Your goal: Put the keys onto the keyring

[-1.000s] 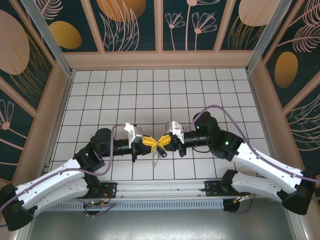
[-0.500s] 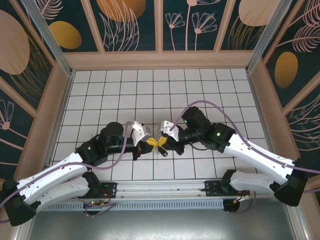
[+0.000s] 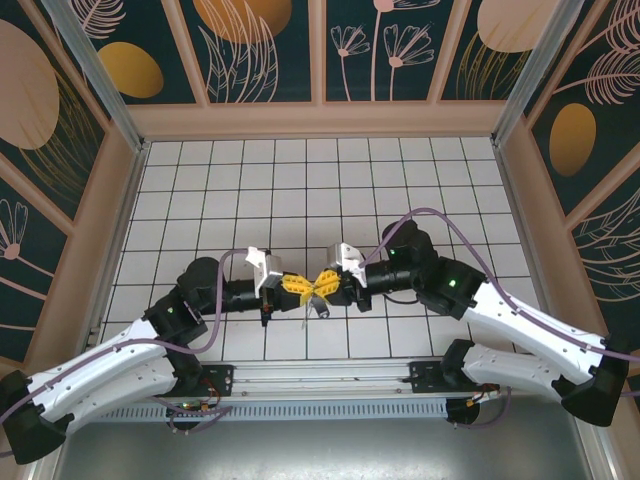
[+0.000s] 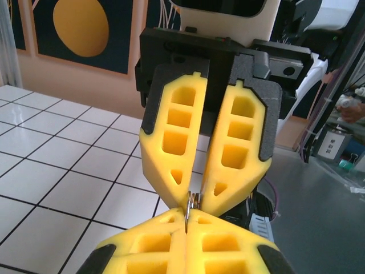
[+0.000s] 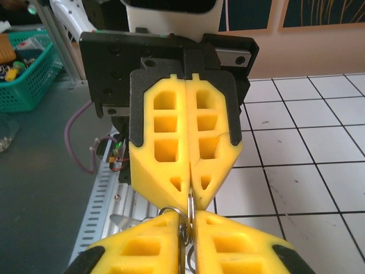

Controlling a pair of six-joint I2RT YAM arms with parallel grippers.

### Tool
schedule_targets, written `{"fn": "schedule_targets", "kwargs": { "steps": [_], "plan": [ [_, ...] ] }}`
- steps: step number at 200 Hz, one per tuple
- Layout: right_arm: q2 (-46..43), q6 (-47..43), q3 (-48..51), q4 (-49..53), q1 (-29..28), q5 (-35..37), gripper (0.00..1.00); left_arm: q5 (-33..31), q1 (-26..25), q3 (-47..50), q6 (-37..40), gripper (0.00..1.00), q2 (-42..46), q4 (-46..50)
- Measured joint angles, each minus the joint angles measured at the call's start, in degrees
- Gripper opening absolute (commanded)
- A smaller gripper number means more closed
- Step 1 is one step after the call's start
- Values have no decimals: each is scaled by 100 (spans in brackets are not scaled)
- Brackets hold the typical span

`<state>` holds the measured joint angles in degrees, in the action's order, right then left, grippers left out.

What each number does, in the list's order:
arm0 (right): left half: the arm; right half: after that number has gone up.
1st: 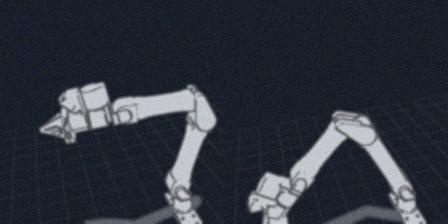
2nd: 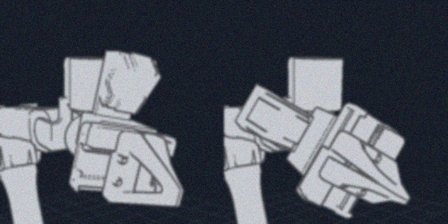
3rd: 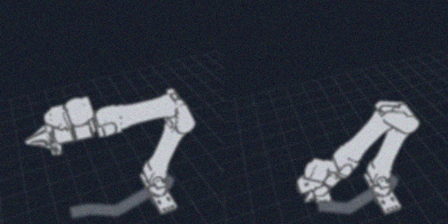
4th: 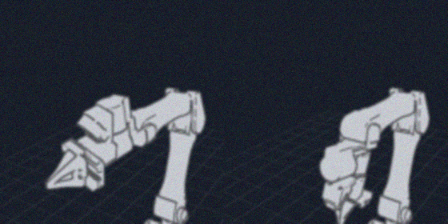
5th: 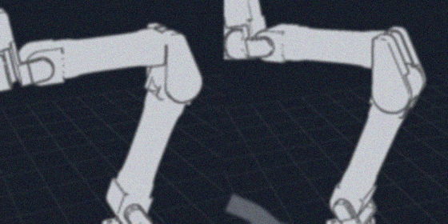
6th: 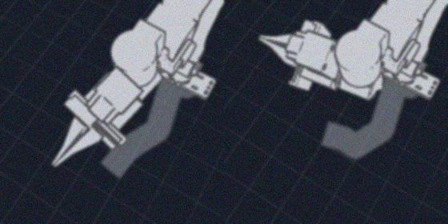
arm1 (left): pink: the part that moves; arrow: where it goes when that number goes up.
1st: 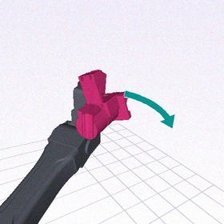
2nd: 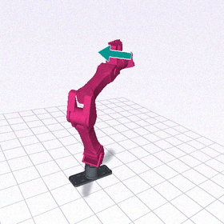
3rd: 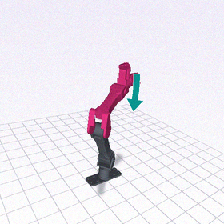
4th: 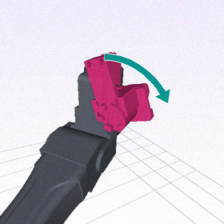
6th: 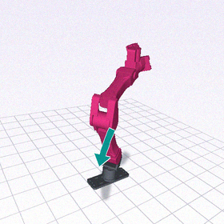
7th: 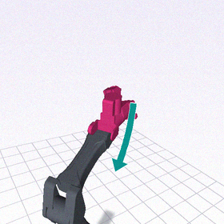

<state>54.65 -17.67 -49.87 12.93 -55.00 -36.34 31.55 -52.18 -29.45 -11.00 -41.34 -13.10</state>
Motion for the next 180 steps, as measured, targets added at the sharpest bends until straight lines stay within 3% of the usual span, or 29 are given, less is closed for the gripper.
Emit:
{"fn": "schedule_targets", "kwargs": {
  "steps": [11,47,67,80,107,122,169,180],
  "plan": [
    [-15,61,35,-15,9,-17,0,20,0,79,-50,0,0,-120],
    [-48,125,63,33,26,31,0,17,2,116,-103,0,-72,-210],
    [81,22,-70,264,26,164,0,-129,0,-20,61,18,-142,138],
    [260,-105,-256,533,26,254,0,-315,7,-216,192,20,-225,570],
    [673,-372,-680,1191,57,490,0,-603,15,-654,455,12,-503,1447],
    [903,-479,-870,1504,63,601,0,-682,15,-804,625,0,-654,1816],
    [1102,-603,-946,1775,57,675,0,-730,11,-861,780,0,-791,2092],
    [1021,-601,-927,1722,46,647,6,-686,11,-813,767,0,-688,1978]
  ]
}}
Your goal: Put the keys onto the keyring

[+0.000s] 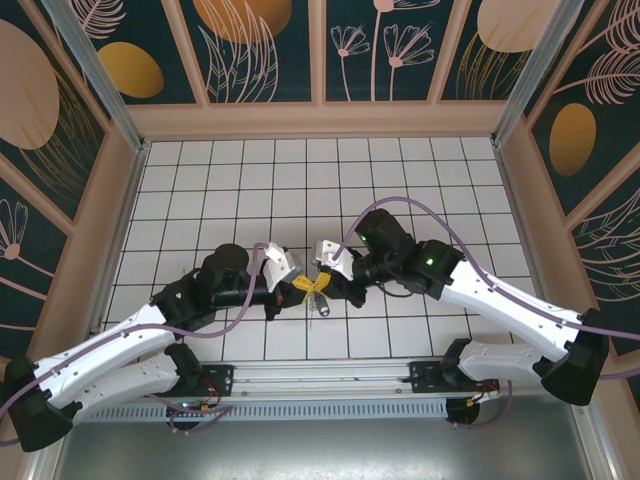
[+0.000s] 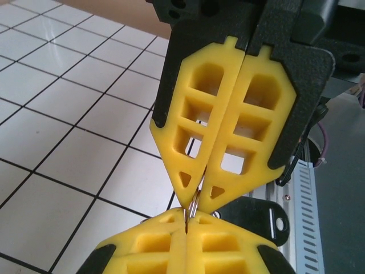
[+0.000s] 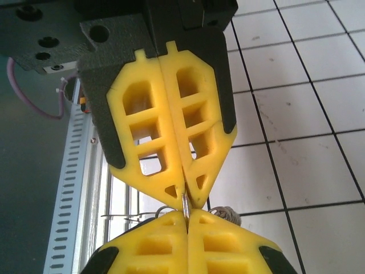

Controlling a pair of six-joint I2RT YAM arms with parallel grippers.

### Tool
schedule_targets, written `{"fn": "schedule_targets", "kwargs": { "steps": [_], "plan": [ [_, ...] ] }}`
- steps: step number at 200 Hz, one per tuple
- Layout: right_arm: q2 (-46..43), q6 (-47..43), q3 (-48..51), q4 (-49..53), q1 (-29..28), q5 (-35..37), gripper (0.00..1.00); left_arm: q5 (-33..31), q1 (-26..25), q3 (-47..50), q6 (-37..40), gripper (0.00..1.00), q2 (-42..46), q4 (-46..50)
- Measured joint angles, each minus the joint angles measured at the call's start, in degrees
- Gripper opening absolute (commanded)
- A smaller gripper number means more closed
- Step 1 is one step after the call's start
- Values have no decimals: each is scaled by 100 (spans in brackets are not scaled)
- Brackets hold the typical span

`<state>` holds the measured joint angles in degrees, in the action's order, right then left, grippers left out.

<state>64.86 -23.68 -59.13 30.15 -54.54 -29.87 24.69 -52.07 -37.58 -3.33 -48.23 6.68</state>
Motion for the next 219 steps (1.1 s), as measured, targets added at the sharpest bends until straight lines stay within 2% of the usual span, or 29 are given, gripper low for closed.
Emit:
{"fn": "schedule_targets", "kwargs": {
  "steps": [24,67,85,105,141,146,160,169,196,219],
  "plan": [
    [-291,57,195,-361,-37,-173,14,181,-7,170,-136,0,280,-365],
    [-741,350,658,-1156,-55,-470,15,494,-11,531,-498,0,579,-1178],
    [-833,457,750,-1314,-52,-518,13,590,-11,656,-625,0,595,-1497],
    [-946,575,831,-1408,-52,-573,0,702,-11,787,-748,0,599,-1821],
    [-1067,640,881,-1451,-22,-579,0,785,-11,872,-835,0,535,-2149],
    [-1067,638,881,-1440,-15,-575,0,767,-9,850,-828,0,503,-2120],
    [-1008,601,841,-1316,26,-516,0,675,-9,678,-723,12,382,-1816],
    [-918,551,745,-1169,50,-444,0,577,-11,503,-568,15,284,-1495],
    [-505,343,361,-643,94,-267,0,164,7,11,-219,16,46,-483],
    [-203,234,160,-326,94,-179,0,-13,7,-195,11,10,-96,61]
  ]
}}
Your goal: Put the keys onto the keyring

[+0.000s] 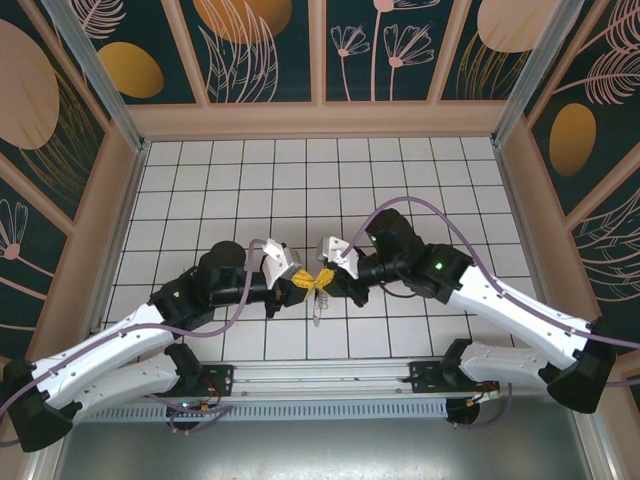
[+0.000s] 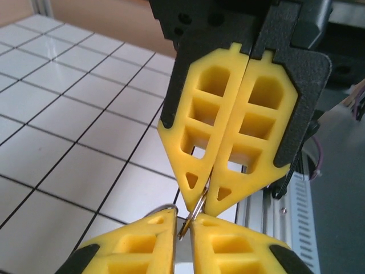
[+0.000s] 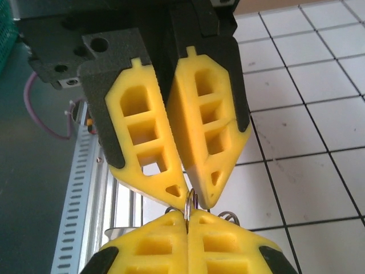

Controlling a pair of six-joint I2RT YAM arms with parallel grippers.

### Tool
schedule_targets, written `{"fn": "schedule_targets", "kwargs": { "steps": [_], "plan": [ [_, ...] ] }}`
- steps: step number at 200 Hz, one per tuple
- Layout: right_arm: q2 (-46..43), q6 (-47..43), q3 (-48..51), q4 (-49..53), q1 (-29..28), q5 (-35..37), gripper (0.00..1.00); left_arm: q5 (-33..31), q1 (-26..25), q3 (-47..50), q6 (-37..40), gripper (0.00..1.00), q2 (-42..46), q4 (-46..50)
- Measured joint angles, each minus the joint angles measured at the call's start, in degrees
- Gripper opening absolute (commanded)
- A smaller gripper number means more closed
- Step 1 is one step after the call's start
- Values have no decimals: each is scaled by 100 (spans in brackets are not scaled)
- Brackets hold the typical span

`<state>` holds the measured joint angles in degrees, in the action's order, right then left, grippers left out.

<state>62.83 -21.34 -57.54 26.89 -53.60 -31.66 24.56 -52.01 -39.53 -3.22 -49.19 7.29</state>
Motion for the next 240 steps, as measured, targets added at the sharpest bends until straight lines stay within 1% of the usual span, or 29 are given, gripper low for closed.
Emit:
{"fn": "schedule_targets", "kwargs": {
  "steps": [7,14,41,56,61,79,111,125,138,154,182,199,202,215,220,240],
  "plan": [
    [66,-26,-33,59,0,17,0,-24,0,-15,55,6,-26,83],
    [116,-44,-42,83,0,28,0,-50,0,-20,103,0,-37,151],
    [173,-83,-44,125,-7,15,0,-61,-2,-13,153,0,-20,238],
    [151,-81,-44,101,-13,-17,8,-39,-2,52,140,0,68,164],
    [138,-81,-44,94,-20,-39,11,-15,-2,105,118,0,120,85],
    [22,-61,39,-92,-39,-151,13,107,-4,334,-50,0,341,-304],
    [-308,96,319,-573,-57,-299,14,302,-9,693,-376,0,632,-1043],
    [-411,162,415,-767,-57,-354,14,352,-9,796,-509,0,704,-1314],
    [-483,223,472,-914,-55,-400,11,391,-9,879,-616,0,756,-1537],
    [-562,321,509,-1029,-55,-433,0,422,-7,986,-708,0,800,-1810],
    [-634,385,544,-1128,-55,-450,0,466,-7,1172,-828,0,837,-2253],
    [-619,365,544,-1088,-48,-426,0,435,-7,1187,-828,0,776,-2269],
    [-614,361,542,-1078,-48,-420,0,428,-7,1187,-824,2,756,-2267],
    [-533,295,501,-907,-37,-328,0,365,-7,1134,-756,16,651,-2090],
    [-470,251,457,-815,-35,-289,0,323,-7,1080,-702,20,595,-1961],
    [-190,72,236,-339,-11,-155,0,79,9,833,-496,23,396,-1338]
  ]
}}
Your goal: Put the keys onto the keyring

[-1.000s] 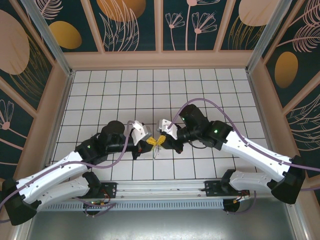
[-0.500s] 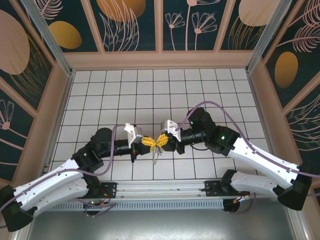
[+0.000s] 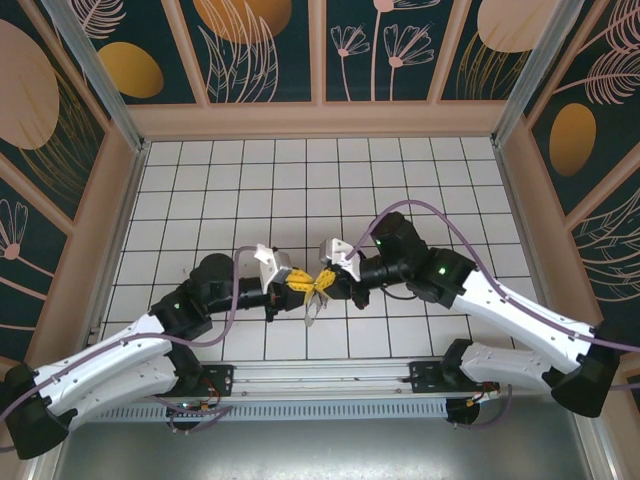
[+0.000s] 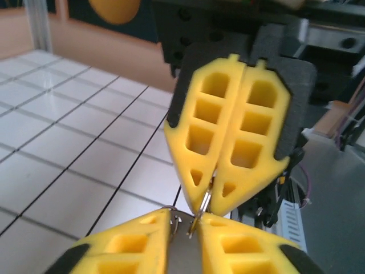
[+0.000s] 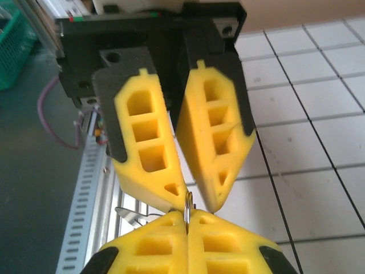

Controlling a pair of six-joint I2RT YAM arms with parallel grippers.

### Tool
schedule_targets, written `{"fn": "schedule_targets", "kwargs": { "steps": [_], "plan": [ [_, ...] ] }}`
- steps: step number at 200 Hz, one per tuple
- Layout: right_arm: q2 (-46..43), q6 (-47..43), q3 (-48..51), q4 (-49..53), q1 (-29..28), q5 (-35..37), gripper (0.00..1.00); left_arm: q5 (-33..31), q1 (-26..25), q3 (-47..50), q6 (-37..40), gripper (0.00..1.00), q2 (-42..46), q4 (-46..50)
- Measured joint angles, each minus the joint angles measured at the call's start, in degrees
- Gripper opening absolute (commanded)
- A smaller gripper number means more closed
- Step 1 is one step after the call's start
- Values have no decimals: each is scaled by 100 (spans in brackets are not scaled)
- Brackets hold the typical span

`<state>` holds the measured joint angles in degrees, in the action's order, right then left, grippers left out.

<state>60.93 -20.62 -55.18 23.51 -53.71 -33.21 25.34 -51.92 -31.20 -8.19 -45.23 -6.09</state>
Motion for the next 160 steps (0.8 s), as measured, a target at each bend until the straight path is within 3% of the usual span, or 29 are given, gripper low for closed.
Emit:
{"fn": "schedule_targets", "kwargs": {
  "steps": [16,51,92,105,128,160],
  "plan": [
    [225,-116,-181,302,0,76,0,-144,4,-190,146,22,-107,466],
    [501,-271,-428,599,-15,214,0,-190,4,-439,417,0,-249,981],
    [566,-310,-474,767,-76,304,0,-109,7,-452,494,0,-295,1091],
    [527,-304,-474,734,-96,282,8,-87,4,-407,463,0,-186,1045],
    [345,-267,-369,426,-162,166,16,15,4,-195,280,0,184,691],
    [-52,-79,0,-286,-179,-101,16,175,-20,170,-107,0,551,-90]
  ]
}}
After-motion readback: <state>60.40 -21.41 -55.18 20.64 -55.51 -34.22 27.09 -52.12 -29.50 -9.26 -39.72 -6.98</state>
